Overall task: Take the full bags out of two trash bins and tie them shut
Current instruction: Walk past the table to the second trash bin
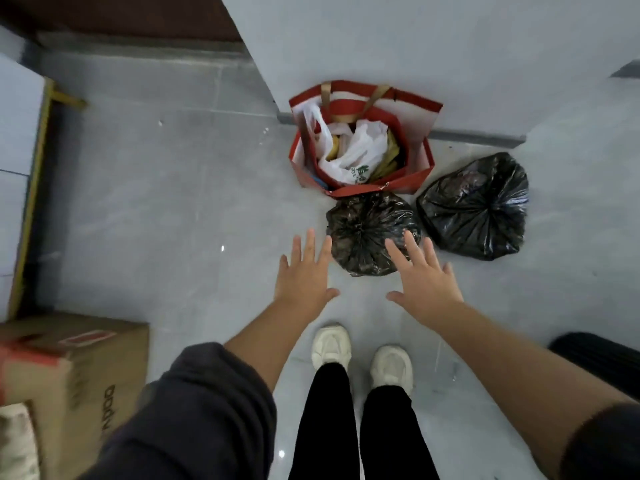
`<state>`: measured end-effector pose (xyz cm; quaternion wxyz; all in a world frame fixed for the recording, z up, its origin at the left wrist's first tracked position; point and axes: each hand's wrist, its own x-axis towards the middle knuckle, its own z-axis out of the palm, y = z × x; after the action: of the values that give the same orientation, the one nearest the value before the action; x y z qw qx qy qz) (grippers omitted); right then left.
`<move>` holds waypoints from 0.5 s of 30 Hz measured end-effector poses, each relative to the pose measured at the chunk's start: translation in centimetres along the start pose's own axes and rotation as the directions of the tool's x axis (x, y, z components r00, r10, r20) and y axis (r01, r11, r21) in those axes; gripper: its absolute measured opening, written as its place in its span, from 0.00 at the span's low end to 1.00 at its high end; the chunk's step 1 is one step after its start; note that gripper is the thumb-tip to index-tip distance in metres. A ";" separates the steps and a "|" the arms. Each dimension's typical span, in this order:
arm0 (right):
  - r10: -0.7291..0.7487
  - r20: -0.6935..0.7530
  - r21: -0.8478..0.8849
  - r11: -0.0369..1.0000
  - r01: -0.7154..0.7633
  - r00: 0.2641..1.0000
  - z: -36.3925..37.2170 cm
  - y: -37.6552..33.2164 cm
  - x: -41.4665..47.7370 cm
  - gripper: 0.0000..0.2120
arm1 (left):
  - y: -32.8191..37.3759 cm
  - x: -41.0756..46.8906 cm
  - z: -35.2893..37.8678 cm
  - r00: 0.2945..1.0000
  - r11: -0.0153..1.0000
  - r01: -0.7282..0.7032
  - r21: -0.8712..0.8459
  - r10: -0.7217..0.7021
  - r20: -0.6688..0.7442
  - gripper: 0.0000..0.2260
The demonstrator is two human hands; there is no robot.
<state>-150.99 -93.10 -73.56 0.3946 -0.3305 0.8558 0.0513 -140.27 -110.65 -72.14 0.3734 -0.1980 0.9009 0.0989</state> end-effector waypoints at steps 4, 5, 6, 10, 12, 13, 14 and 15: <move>-0.008 -0.027 0.021 1.000 0.009 1.000 -3.8 -2.3 -9.0 0.42 | 0.3 -10.5 -3.4 0.996 0.996 0.083 -0.010 -0.083 -0.010 0.41; -0.005 -0.037 0.016 1.000 0.005 0.999 -4.5 -3.0 -11.3 0.42 | 0.5 -13.0 -4.1 0.995 0.996 0.094 -0.009 -0.095 -0.032 0.41; 0.001 -0.049 0.013 1.000 0.000 0.999 -4.9 -3.8 -13.6 0.42 | 0.7 -15.6 -4.6 0.993 0.995 0.098 -0.002 -0.098 -0.060 0.41; 0.009 -0.111 0.052 0.999 -0.004 0.994 -5.4 -6.7 -22.4 0.40 | 1.9 -26.0 -5.2 0.982 0.995 0.098 -0.015 -0.099 -0.163 0.39; 0.016 -0.144 0.051 0.999 -0.009 0.990 -4.9 -8.1 -26.6 0.39 | 2.5 -31.0 -4.5 0.978 0.994 0.106 -0.033 -0.110 -0.180 0.37; 0.019 -0.166 0.037 0.999 -0.013 0.986 -4.4 -8.8 -28.8 0.38 | 2.8 -33.4 -3.8 0.974 0.993 0.113 -0.040 -0.119 -0.195 0.37; 0.020 -0.190 0.022 1.000 -0.016 0.982 -3.6 -9.6 -30.9 0.37 | 3.1 -35.7 -2.9 0.968 0.992 0.120 -0.047 -0.127 -0.217 0.36; 0.018 -0.217 0.011 1.000 -0.016 0.976 -2.7 -10.4 -32.9 0.36 | 3.3 -38.0 -1.8 0.961 0.990 0.127 -0.057 -0.137 -0.239 0.35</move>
<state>-130.93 -84.79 -46.58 0.2999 -0.3250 0.8968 0.0142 -118.44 -97.55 -43.72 0.2624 -0.2759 0.9222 0.0672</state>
